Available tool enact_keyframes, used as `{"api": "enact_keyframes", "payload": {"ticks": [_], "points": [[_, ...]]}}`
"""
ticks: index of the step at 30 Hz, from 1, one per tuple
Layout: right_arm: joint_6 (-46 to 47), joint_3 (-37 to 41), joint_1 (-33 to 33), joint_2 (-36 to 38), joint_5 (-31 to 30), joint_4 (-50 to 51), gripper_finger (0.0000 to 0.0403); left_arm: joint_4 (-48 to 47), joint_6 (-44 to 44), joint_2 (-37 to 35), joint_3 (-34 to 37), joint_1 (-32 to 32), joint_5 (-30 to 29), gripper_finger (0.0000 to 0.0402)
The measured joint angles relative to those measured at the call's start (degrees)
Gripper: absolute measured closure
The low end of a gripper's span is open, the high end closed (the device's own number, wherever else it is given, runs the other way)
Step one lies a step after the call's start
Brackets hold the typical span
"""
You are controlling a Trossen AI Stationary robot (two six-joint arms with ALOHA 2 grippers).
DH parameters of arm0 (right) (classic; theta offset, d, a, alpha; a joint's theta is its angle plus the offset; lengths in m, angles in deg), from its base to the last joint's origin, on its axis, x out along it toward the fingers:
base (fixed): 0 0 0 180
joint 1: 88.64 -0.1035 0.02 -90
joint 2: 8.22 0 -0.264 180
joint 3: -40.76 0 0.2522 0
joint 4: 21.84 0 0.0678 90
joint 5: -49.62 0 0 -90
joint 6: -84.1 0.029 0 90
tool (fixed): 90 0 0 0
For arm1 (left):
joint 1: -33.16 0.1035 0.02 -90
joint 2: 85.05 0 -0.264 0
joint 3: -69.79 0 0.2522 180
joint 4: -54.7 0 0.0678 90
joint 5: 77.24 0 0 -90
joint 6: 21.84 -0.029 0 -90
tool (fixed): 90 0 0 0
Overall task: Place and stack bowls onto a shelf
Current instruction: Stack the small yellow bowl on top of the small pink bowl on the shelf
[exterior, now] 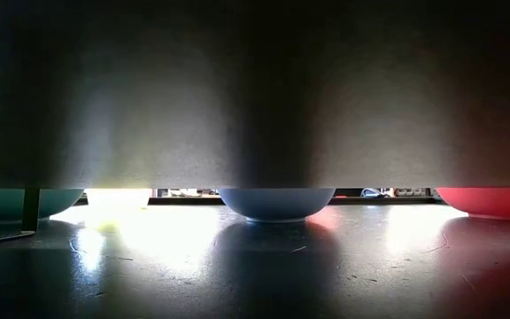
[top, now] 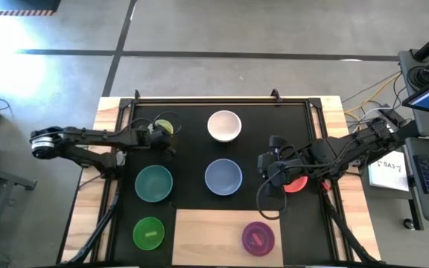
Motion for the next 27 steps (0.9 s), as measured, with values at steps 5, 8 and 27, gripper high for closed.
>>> {"api": "enact_keyframes", "payload": {"ticks": [5,8,27], "points": [[-0.48,0.00,0.00,0.00,-0.04,0.00,0.0316,1.39,-1.36,4.63,0.00,1.69,0.04,0.0308],[-0.54,0.00,0.00,0.00,-0.07,0.00,0.0316,3.40,-2.56,7.09,0.00,2.35,0.06,0.0308],[-3.51,0.00,0.00,0.00,-0.13,-0.14,0.0316,4.23,-6.89,5.99,-2.96,2.32,5.27,0.0401]]}}
